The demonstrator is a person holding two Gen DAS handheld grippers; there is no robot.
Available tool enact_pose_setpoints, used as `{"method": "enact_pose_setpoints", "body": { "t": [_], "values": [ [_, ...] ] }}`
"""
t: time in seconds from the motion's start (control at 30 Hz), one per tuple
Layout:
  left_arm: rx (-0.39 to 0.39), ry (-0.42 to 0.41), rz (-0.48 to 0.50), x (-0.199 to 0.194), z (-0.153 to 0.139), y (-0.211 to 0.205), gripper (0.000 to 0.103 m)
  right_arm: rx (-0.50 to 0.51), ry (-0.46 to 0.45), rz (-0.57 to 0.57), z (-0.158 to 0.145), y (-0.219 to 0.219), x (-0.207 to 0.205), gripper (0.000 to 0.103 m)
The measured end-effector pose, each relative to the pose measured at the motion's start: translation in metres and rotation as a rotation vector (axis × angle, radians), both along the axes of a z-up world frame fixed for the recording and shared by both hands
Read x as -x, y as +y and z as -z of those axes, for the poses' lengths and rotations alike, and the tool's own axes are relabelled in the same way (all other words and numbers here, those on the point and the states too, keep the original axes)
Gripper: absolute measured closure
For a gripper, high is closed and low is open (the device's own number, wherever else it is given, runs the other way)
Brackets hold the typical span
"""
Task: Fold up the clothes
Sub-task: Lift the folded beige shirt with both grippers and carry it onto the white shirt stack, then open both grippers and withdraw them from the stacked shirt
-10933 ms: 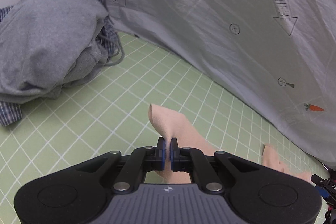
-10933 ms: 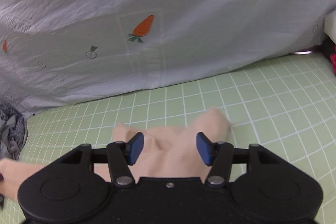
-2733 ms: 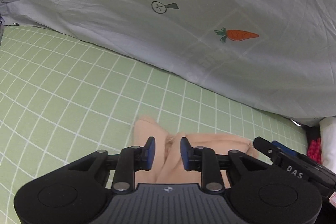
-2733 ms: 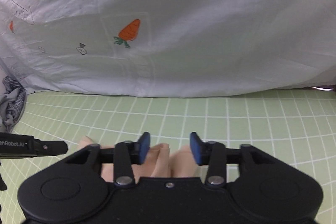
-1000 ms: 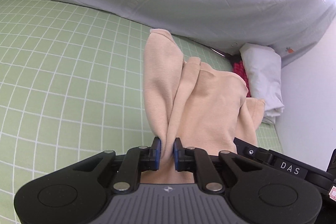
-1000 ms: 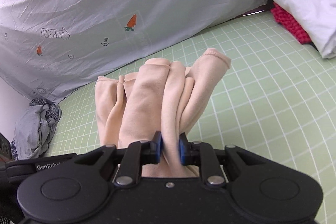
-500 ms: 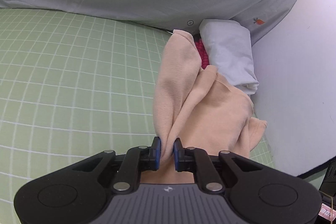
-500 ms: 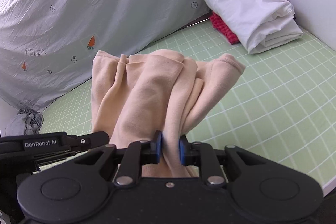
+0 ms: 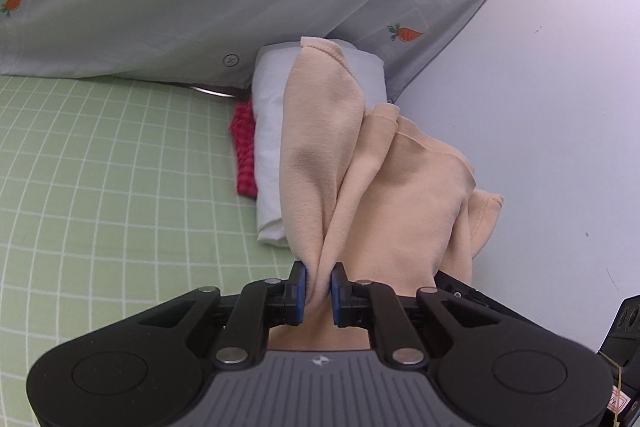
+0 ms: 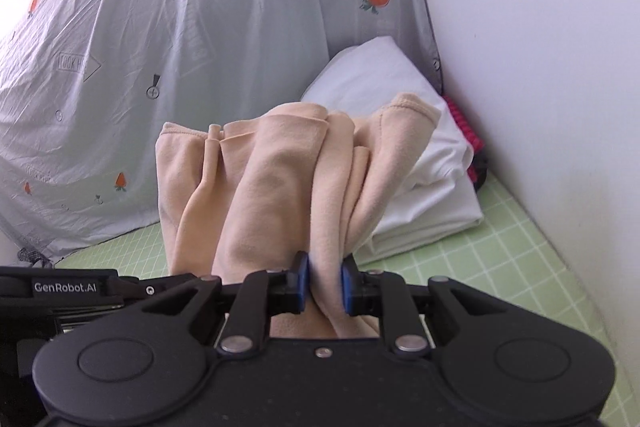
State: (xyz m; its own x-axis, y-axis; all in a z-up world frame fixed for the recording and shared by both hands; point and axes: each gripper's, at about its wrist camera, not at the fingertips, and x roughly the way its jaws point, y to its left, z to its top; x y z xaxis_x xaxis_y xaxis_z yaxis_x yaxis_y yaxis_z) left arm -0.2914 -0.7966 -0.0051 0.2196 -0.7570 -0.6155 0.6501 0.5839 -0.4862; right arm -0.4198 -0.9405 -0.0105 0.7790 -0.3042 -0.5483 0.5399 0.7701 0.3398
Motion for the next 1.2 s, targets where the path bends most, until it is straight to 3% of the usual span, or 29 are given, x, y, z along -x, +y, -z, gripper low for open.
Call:
{"method": "enact_pose_setpoints", "body": {
  "t": [0.23, 0.33, 0.43, 0.53, 0.57, 0.77, 0.83, 0.9, 1.03, 1.2],
  "values": [
    [0.086, -0.046, -0.006, -0.072, -0.019, -0.086, 0.09, 0.185, -0.07, -0.044, -0.025, -0.09, -0.074, 0.086],
    [0.078, -0.088, -0.049, -0.115, -0.016, -0.136, 0.087, 0.217, -0.091, -0.021, -0.025, -0.136, -0.122, 0.082],
    [0.001, -0.131, -0.116, -0.16, 0.004, -0.179, 0.083, 0.276, -0.025, 0.052, 0.0, -0.175, -0.18, 0.043],
    [-0.064, -0.097, -0.143, -0.191, 0.033, -0.205, 0.083, 0.301, 0.07, 0.106, 0.028, -0.202, -0.229, 0.06],
    [-0.076, -0.081, -0.143, -0.198, 0.043, -0.21, 0.083, 0.292, 0.076, 0.116, 0.038, -0.206, -0.235, 0.059],
    [-0.095, -0.089, -0.13, -0.211, 0.076, -0.224, 0.073, 0.287, 0.107, 0.14, 0.077, -0.217, -0.25, 0.054],
    [-0.101, -0.108, -0.122, -0.208, 0.073, -0.22, 0.069, 0.292, 0.114, 0.149, 0.075, -0.216, -0.248, 0.046],
    [-0.131, -0.143, -0.122, -0.203, 0.068, -0.219, 0.057, 0.303, 0.124, 0.156, 0.071, -0.212, -0.245, 0.04],
    [-0.16, -0.161, -0.105, -0.185, 0.057, -0.196, 0.054, 0.368, 0.161, 0.145, 0.057, -0.193, -0.232, 0.023],
    [-0.135, -0.189, -0.104, -0.148, 0.038, -0.145, 0.027, 0.346, 0.136, 0.143, 0.039, -0.152, -0.185, 0.003]
  ]
}}
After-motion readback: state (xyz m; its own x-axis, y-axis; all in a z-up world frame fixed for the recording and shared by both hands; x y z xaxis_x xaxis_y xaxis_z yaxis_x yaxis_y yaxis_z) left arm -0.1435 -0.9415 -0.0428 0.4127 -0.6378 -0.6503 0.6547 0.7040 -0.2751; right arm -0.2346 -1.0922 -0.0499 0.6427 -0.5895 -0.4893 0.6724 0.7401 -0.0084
